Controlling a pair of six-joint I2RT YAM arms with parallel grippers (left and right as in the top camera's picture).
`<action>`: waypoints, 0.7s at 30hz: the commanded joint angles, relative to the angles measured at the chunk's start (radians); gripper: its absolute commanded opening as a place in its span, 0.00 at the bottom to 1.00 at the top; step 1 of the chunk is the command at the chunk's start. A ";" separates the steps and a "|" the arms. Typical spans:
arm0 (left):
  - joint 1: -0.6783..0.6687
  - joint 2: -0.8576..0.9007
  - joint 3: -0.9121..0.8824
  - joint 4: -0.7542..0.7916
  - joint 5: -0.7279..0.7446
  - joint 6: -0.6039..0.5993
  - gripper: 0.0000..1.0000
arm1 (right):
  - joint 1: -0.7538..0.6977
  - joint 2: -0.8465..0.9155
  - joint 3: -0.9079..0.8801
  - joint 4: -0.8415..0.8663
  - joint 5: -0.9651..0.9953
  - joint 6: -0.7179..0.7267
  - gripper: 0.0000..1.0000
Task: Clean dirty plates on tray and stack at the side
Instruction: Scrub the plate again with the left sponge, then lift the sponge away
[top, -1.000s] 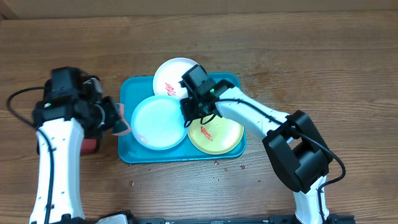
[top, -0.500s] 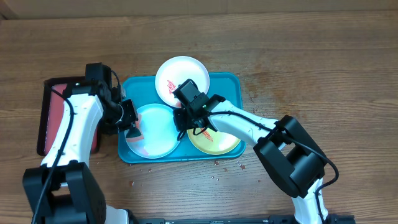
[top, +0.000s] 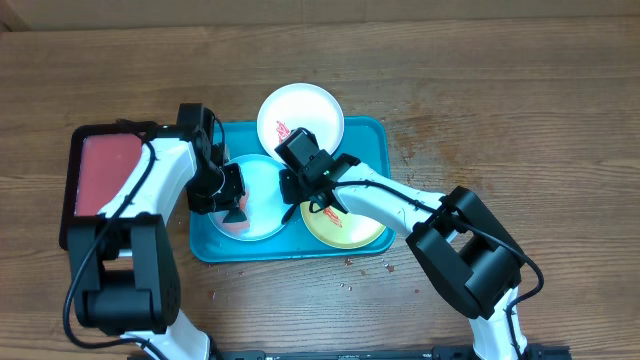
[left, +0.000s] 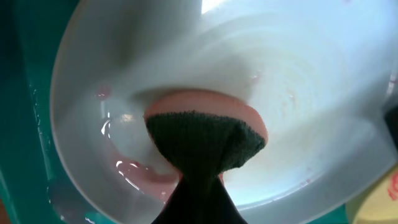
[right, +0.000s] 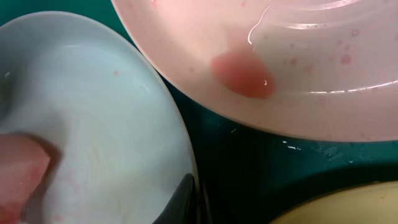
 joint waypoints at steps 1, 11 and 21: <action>0.000 0.069 0.014 0.032 -0.005 -0.029 0.04 | 0.006 -0.016 -0.010 -0.003 0.036 0.013 0.04; -0.002 0.180 0.014 0.043 -0.382 -0.086 0.04 | 0.007 -0.016 -0.011 -0.012 0.036 0.013 0.04; 0.002 0.121 0.074 -0.102 -0.669 -0.344 0.04 | 0.008 -0.016 -0.011 -0.025 0.036 0.010 0.04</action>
